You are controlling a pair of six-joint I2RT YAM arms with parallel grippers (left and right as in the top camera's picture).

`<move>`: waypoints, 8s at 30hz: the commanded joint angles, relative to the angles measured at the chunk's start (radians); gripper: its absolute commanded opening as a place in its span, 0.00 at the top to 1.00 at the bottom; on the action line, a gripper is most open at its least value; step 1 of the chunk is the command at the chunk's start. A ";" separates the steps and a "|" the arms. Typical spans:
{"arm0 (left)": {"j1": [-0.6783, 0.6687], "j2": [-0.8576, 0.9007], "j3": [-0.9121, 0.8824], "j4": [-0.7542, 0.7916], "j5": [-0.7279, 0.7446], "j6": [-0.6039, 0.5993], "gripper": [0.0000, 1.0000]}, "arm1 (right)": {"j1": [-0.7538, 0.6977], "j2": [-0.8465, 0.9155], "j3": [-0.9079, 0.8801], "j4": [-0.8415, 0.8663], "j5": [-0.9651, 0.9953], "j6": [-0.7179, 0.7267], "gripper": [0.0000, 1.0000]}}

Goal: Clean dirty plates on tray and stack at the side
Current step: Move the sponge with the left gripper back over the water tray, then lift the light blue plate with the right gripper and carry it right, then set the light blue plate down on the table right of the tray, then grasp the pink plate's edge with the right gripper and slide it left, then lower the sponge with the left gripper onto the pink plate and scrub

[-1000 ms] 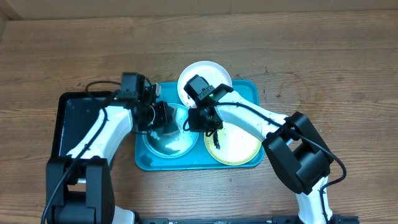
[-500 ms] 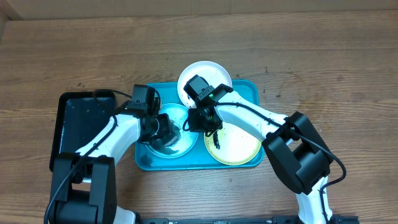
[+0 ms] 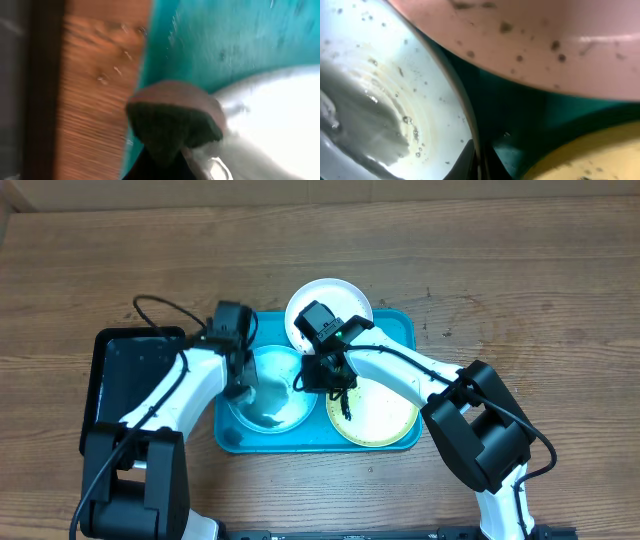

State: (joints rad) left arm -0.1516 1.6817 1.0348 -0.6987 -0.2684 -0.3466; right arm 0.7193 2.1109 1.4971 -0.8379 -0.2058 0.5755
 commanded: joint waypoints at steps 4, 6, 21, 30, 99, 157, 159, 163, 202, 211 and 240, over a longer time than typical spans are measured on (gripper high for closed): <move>0.022 -0.028 0.211 -0.101 0.029 0.009 0.95 | -0.008 0.001 -0.002 -0.009 0.029 -0.011 0.96; 0.040 -0.044 0.256 -0.136 0.089 0.008 0.96 | -0.008 0.001 0.003 -0.011 0.029 -0.011 0.96; 0.434 -0.097 0.280 -0.326 0.319 -0.020 0.96 | -0.006 -0.003 0.228 -0.186 0.042 -0.195 0.96; 0.503 -0.095 0.223 -0.283 0.309 -0.020 0.96 | 0.002 -0.005 0.462 -0.423 0.317 -0.224 0.96; 0.702 0.032 0.222 -0.277 0.338 -0.043 0.96 | 0.278 -0.009 0.597 -0.547 0.695 -0.256 0.96; 0.701 0.032 0.222 -0.270 0.340 -0.043 0.96 | -0.721 -0.048 0.233 -0.453 -0.346 -0.398 0.21; 0.701 0.032 0.222 -0.270 0.340 -0.043 0.96 | -0.637 -0.048 0.232 -0.387 -0.319 -0.348 0.21; 0.701 0.032 0.222 -0.273 0.340 -0.043 0.96 | -0.526 -0.044 0.230 -0.281 -0.120 -0.201 0.21; 0.695 0.032 0.222 -0.255 0.340 -0.043 0.96 | -0.293 0.124 0.328 -0.169 0.045 -0.127 0.96; 0.677 0.032 0.222 -0.242 0.340 -0.042 0.96 | -0.195 0.122 0.430 -0.312 -0.127 -0.129 0.96; 0.677 0.350 0.223 -0.107 0.258 0.011 0.96 | -0.016 0.124 0.302 -0.319 -0.076 -0.073 0.96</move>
State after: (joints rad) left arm 0.5362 1.9602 1.2636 -0.8238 0.0437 -0.3584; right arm 0.7010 2.2360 1.8042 -1.1591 -0.2813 0.4973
